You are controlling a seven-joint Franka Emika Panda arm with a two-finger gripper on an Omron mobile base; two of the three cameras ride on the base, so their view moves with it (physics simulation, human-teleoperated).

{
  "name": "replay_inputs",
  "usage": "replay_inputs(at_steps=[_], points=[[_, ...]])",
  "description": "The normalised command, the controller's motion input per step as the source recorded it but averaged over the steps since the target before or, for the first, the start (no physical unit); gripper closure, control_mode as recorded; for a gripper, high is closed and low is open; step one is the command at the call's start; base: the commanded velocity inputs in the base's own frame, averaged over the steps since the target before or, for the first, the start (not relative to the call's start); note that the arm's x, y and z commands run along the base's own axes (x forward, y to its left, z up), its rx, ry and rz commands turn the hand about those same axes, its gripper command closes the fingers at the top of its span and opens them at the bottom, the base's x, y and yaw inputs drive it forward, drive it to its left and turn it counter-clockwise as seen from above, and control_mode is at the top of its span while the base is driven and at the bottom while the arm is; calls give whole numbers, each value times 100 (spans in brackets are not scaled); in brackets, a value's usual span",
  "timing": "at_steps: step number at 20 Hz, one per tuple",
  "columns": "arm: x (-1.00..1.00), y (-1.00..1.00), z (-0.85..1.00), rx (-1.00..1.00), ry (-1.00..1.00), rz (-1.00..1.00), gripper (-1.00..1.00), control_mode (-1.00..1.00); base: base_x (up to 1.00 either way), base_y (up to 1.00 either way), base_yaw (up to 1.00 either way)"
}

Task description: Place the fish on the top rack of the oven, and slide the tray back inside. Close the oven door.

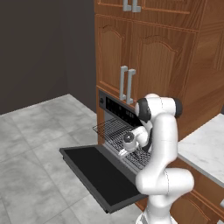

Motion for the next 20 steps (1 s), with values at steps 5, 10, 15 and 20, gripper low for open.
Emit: replay_inputs(at_steps=[5,10,15,20], points=[[0,1,-1,-2,-12,1,-100,-100,0,0,0],[-52,25,-1,-10,-11,2,-100,-100,0,0,0],[-32,2,11,-1,-1,0,-100,-100,0,0,0],[-27,0,37,0,-2,0,-100,-100,0,0,0]])
